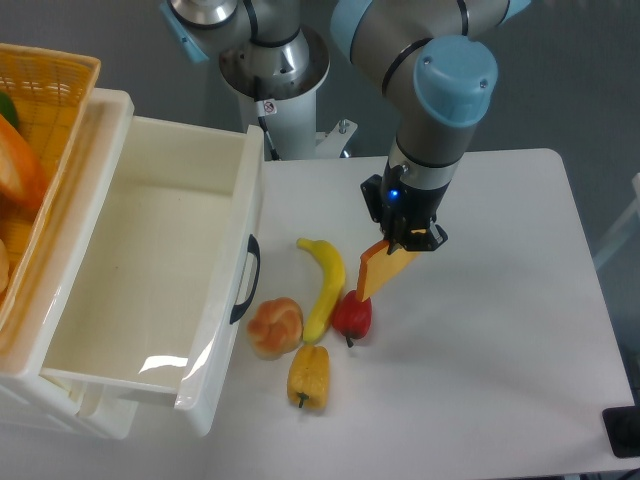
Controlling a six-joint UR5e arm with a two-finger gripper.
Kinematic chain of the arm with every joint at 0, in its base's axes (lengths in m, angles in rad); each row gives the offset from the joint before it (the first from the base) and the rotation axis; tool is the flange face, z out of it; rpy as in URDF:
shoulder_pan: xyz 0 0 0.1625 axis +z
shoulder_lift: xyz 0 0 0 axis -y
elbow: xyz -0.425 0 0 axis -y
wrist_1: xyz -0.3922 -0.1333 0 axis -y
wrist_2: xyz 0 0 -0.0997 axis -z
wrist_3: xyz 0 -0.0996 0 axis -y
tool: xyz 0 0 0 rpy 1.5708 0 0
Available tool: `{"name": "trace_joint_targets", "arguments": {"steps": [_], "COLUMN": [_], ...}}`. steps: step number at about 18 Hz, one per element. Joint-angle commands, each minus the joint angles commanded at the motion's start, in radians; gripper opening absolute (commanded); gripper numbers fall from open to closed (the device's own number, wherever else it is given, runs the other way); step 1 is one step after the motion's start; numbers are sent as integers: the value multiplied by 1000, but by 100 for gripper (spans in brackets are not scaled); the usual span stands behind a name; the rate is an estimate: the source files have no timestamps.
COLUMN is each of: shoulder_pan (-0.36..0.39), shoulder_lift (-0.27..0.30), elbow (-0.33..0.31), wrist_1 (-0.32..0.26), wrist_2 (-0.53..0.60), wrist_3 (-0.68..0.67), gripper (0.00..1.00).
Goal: Place the bread slice in the upper white drawer
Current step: 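Lift the held bread slice up off the table with the gripper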
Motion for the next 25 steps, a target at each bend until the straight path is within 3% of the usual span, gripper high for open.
{"name": "trace_joint_targets", "arguments": {"steps": [13, 25], "shoulder_pan": [8, 11], "shoulder_lift": [9, 130], "elbow": [9, 18], "wrist_1": [-15, -84], "wrist_2": [2, -41], "wrist_3": [-46, -222], "gripper": [0, 0]}}
